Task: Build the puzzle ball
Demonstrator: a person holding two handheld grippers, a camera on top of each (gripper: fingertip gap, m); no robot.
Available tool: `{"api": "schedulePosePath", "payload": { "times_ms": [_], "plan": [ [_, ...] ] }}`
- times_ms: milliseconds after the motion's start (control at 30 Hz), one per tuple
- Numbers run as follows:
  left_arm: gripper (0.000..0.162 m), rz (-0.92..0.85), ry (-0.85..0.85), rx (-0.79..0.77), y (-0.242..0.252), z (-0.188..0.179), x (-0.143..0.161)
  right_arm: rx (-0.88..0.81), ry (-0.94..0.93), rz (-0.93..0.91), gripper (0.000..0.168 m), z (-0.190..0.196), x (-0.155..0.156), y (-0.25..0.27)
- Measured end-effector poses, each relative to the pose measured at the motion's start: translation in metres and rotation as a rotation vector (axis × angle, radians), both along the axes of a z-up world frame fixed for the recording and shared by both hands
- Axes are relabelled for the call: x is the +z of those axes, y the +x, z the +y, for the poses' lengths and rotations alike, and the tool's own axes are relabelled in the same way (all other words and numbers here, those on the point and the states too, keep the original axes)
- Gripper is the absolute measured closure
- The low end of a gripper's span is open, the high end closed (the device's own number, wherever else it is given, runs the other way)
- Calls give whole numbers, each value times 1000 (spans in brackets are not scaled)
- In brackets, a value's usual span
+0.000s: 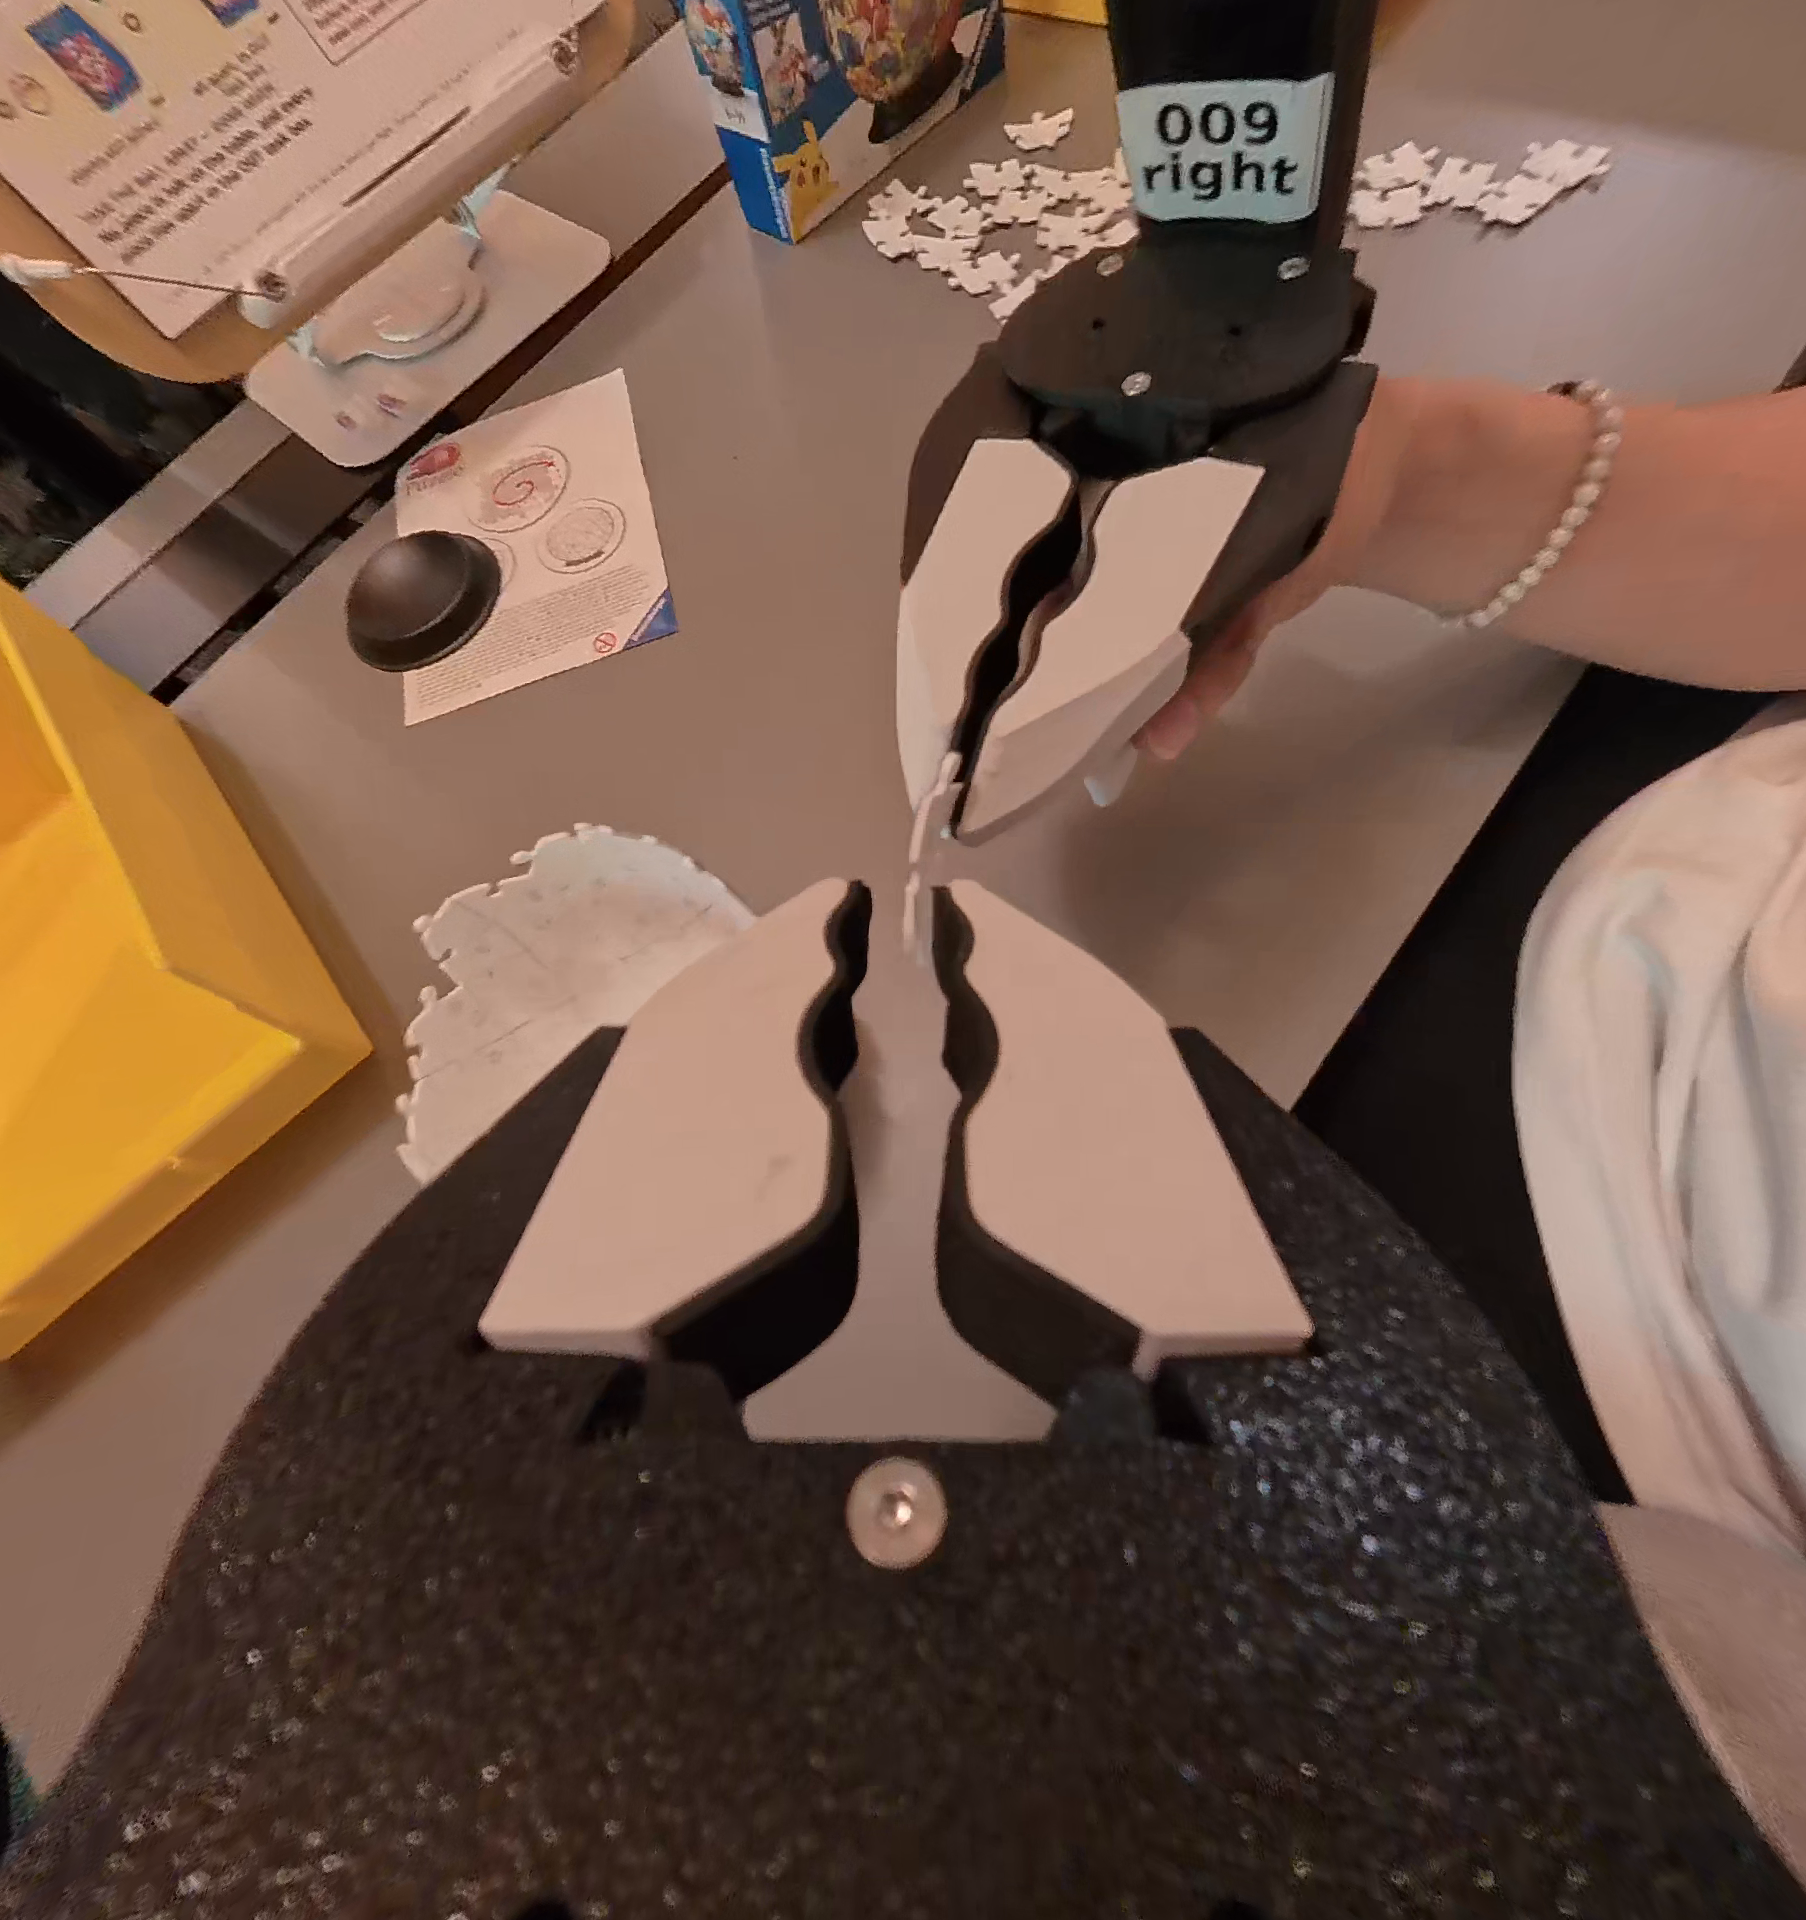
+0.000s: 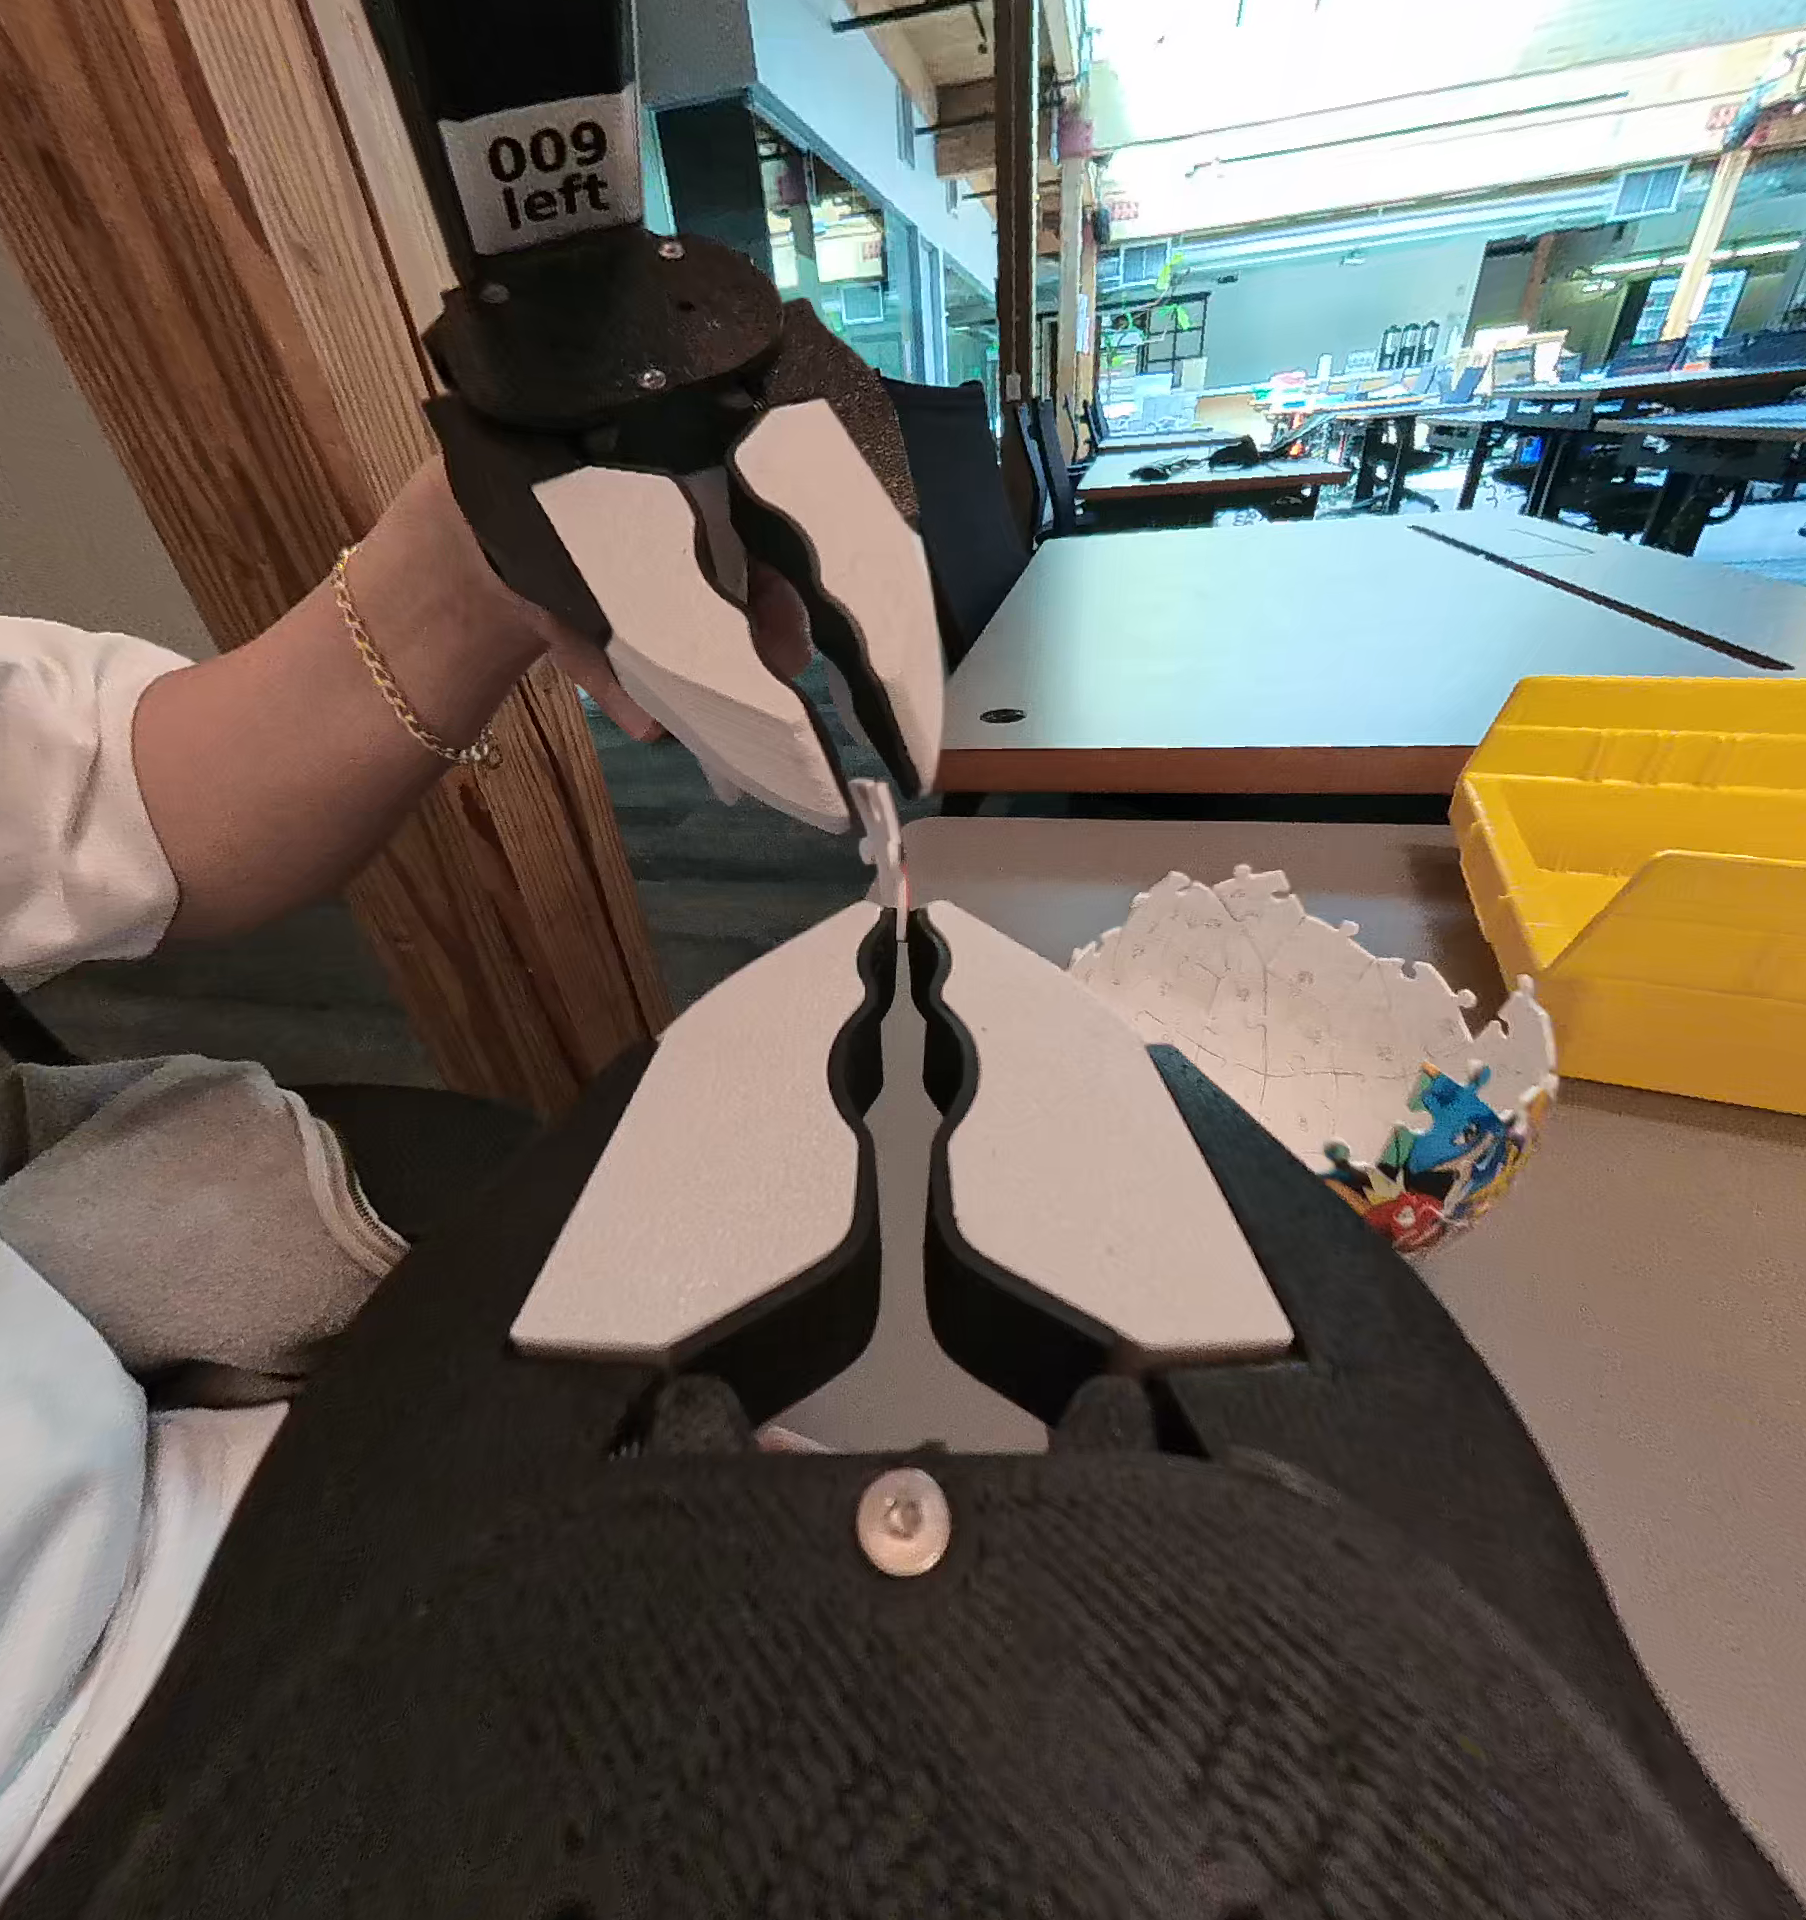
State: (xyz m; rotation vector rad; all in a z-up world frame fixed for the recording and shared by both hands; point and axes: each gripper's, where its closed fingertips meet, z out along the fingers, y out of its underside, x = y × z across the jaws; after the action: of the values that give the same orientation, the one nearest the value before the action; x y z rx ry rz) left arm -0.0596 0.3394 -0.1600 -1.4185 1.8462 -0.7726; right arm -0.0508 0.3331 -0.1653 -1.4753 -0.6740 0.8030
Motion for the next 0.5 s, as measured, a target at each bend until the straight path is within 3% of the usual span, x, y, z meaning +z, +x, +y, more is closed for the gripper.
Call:
{"api": "schedulePosePath", "payload": {
  "times_ms": [33, 500],
  "plan": [
    [151, 9, -12, -10, 1, -2, 0, 1, -1, -1, 166, 0, 0, 0],
    [160, 97, 6, -108, 17, 6, 3, -20, 54, -115, 165, 7, 4, 7]
  ]
}}
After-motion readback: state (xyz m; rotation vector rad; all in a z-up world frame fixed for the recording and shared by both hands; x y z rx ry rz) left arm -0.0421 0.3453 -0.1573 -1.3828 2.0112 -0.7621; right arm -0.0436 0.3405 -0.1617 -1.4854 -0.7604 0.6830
